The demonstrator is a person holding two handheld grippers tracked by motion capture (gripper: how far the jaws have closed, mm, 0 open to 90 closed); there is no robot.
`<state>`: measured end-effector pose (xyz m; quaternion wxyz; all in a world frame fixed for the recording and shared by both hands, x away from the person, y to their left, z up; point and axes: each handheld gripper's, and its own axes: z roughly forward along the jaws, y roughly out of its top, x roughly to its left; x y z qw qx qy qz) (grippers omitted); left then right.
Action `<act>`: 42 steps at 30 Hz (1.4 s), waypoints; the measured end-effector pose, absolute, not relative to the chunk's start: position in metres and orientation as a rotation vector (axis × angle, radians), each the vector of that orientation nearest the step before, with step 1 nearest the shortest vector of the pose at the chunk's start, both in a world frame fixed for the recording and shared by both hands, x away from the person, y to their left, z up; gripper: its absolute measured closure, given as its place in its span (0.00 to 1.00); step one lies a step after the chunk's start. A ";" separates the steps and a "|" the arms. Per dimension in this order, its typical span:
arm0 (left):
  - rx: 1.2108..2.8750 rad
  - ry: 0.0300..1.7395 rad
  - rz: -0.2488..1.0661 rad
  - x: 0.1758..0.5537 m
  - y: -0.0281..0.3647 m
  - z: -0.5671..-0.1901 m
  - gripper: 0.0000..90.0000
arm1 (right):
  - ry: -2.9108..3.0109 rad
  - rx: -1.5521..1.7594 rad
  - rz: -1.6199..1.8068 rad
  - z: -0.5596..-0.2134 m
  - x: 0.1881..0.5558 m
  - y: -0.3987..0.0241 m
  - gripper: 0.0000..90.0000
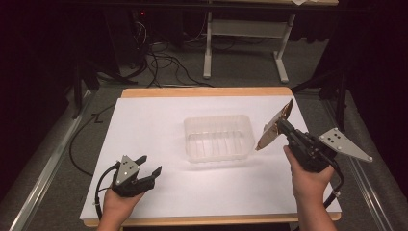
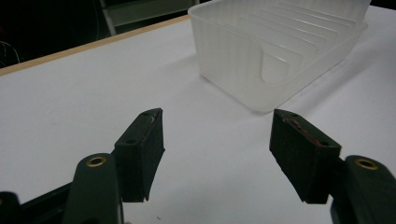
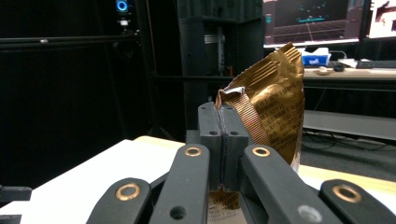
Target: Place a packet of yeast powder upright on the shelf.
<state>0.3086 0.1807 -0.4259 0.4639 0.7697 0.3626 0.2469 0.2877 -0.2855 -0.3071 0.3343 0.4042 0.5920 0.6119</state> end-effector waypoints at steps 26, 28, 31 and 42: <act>1.861 0.914 0.626 0.303 0.191 -0.424 0.40 | 1.675 0.954 1.675 -0.307 0.318 -0.215 1.00; 1.855 0.919 0.629 0.303 0.192 -0.424 0.40 | 1.687 0.945 1.678 -0.307 0.320 -0.210 1.00; 1.852 0.925 0.630 0.302 0.193 -0.423 0.40 | 1.703 0.932 1.689 -0.308 0.324 -0.201 1.00; 1.845 0.929 0.629 0.302 0.194 -0.424 0.40 | 1.737 0.899 1.712 -0.309 0.333 -0.177 1.00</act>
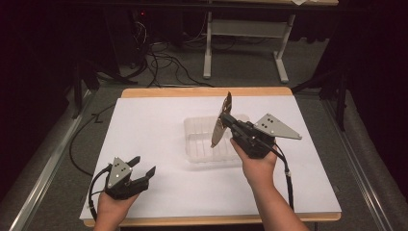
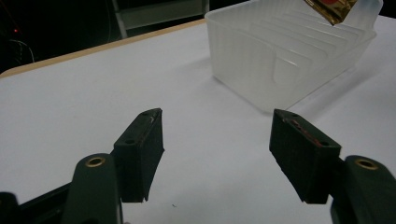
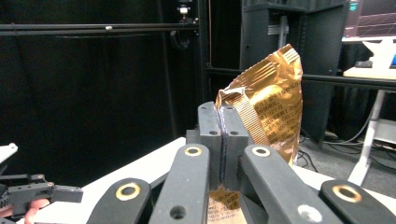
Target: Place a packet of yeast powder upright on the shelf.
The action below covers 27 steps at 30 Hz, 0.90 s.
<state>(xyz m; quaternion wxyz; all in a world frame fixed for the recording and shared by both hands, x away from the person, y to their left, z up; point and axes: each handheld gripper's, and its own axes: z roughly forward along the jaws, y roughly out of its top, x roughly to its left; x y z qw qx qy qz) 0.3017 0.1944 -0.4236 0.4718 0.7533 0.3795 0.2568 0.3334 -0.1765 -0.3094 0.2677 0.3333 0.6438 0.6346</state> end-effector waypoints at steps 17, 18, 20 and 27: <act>1.845 0.931 0.627 0.301 0.196 -0.423 0.40 | 1.794 0.848 1.738 -0.313 0.346 -0.143 1.00; 1.845 0.931 0.627 0.301 0.196 -0.423 0.40 | 1.796 0.847 1.735 -0.313 0.347 -0.142 1.00; 1.846 0.930 0.627 0.301 0.196 -0.423 0.40 | 1.795 0.844 1.739 -0.314 0.349 -0.141 1.00; 1.844 0.931 0.624 0.301 0.196 -0.423 0.40 | 1.816 0.853 1.742 -0.319 0.358 -0.132 1.00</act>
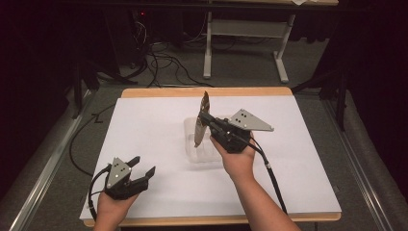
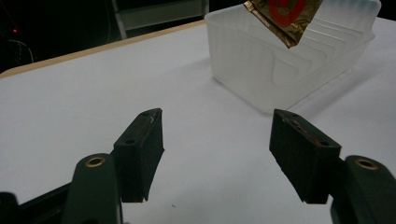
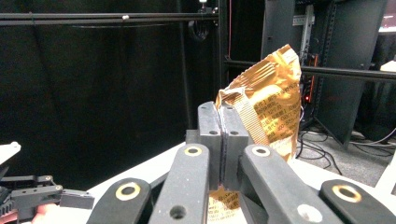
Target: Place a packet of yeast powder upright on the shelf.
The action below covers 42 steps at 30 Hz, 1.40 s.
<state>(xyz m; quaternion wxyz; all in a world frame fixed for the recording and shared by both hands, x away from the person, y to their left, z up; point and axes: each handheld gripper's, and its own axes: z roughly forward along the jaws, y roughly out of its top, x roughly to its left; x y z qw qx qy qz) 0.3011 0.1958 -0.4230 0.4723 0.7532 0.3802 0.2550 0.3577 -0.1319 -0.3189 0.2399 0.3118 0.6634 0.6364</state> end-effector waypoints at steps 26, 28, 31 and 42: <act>1.840 0.928 0.622 0.302 0.197 -0.423 0.40 | 1.915 0.852 1.725 -0.337 0.370 -0.108 1.00; 1.844 0.925 0.624 0.303 0.197 -0.423 0.40 | 1.926 0.853 1.718 -0.339 0.370 -0.107 1.00; 1.842 0.926 0.624 0.302 0.196 -0.423 0.40 | 1.941 0.857 1.710 -0.340 0.370 -0.106 1.00; 1.846 0.923 0.624 0.302 0.196 -0.423 0.40 | 1.961 0.884 1.702 -0.350 0.371 -0.106 1.00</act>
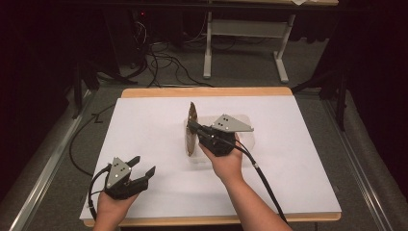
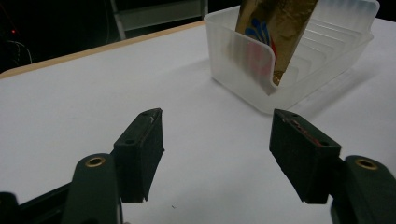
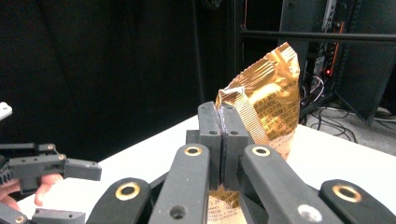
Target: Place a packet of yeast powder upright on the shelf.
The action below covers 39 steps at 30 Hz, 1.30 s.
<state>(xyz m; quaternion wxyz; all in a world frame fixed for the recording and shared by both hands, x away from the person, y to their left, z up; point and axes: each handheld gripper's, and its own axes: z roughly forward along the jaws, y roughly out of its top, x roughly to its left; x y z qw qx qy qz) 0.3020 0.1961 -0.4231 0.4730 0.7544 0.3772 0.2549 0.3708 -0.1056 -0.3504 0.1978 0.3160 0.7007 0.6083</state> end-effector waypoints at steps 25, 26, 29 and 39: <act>1.849 0.924 0.621 0.303 0.195 -0.424 0.40 | 1.976 0.981 1.654 -0.378 0.385 -0.110 1.00; 1.851 0.924 0.622 0.303 0.195 -0.424 0.40 | 1.975 0.982 1.654 -0.378 0.385 -0.110 1.00; 1.850 0.924 0.621 0.303 0.196 -0.424 0.40 | 1.974 0.985 1.653 -0.379 0.385 -0.110 1.00; 1.850 0.923 0.622 0.303 0.195 -0.424 0.40 | 1.968 1.007 1.652 -0.381 0.387 -0.109 0.95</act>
